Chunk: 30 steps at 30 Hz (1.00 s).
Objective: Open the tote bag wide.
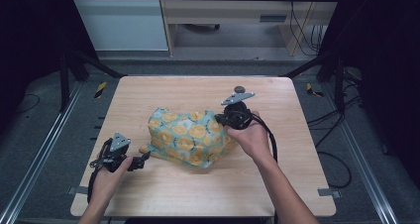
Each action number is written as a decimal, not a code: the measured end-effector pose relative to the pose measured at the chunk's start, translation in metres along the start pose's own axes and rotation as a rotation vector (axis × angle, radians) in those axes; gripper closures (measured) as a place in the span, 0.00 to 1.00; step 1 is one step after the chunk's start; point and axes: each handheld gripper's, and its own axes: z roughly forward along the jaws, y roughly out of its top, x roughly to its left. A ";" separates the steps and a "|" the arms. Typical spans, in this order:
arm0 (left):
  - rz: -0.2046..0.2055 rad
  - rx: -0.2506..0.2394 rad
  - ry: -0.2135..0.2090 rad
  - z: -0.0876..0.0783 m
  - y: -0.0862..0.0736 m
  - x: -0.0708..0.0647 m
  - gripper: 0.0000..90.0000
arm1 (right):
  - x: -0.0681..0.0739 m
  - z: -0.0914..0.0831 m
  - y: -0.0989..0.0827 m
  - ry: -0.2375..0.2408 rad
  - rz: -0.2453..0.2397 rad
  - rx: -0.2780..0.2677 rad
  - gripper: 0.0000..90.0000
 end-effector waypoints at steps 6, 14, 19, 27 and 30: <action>-0.006 -0.017 0.003 -0.005 0.002 0.001 0.08 | 0.025 -0.024 -0.005 0.051 -0.060 -0.089 0.99; -0.028 -0.037 0.006 -0.012 0.005 0.005 0.10 | 0.056 -0.047 -0.025 0.111 -0.120 -0.155 0.99; -0.049 -0.073 0.011 -0.020 0.009 0.006 0.12 | 0.067 -0.049 -0.038 0.139 -0.137 -0.156 0.99; -0.040 -0.122 -0.002 -0.037 0.027 0.000 0.14 | 0.082 -0.047 -0.068 0.190 -0.152 -0.132 0.99; -0.014 -0.138 -0.013 -0.038 0.043 -0.007 0.14 | 0.083 -0.044 -0.083 0.210 -0.138 -0.114 0.99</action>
